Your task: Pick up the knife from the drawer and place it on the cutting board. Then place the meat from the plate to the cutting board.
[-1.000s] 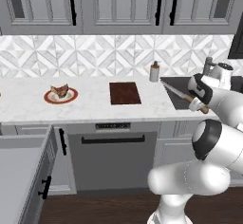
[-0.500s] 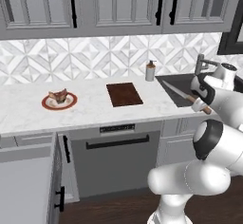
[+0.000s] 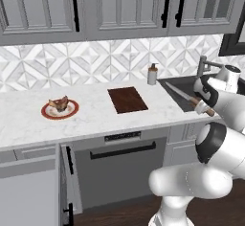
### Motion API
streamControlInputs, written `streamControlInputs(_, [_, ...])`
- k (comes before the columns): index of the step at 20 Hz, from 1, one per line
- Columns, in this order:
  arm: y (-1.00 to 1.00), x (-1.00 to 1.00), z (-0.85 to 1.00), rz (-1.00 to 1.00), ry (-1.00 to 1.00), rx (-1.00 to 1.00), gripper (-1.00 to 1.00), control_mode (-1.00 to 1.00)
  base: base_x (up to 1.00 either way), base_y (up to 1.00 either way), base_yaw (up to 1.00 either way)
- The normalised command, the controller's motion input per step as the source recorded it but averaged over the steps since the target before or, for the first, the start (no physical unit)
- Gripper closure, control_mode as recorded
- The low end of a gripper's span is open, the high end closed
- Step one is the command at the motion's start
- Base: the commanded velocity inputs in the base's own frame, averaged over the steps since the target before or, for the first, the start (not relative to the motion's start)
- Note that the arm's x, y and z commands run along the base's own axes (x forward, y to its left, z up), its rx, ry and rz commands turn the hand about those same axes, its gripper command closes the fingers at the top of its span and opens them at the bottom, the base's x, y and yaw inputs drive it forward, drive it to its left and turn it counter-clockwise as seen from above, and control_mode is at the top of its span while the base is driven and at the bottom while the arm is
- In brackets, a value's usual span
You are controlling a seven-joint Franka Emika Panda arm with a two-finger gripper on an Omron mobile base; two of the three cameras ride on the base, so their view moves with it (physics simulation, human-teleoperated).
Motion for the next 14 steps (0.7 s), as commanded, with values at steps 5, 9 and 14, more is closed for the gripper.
streamControlInputs(5, [0.00,0.00,0.00,0.00,0.00,0.00,1.00,1.00,0.49,0.18,-0.10])
streamControlInputs(9, [0.00,0.00,0.00,0.00,0.00,0.00,1.00,1.00,0.31,0.38,-0.03])
streamControlInputs(14, [0.00,0.00,0.00,0.00,0.00,0.00,1.00,1.00,0.25,0.37,-0.01])
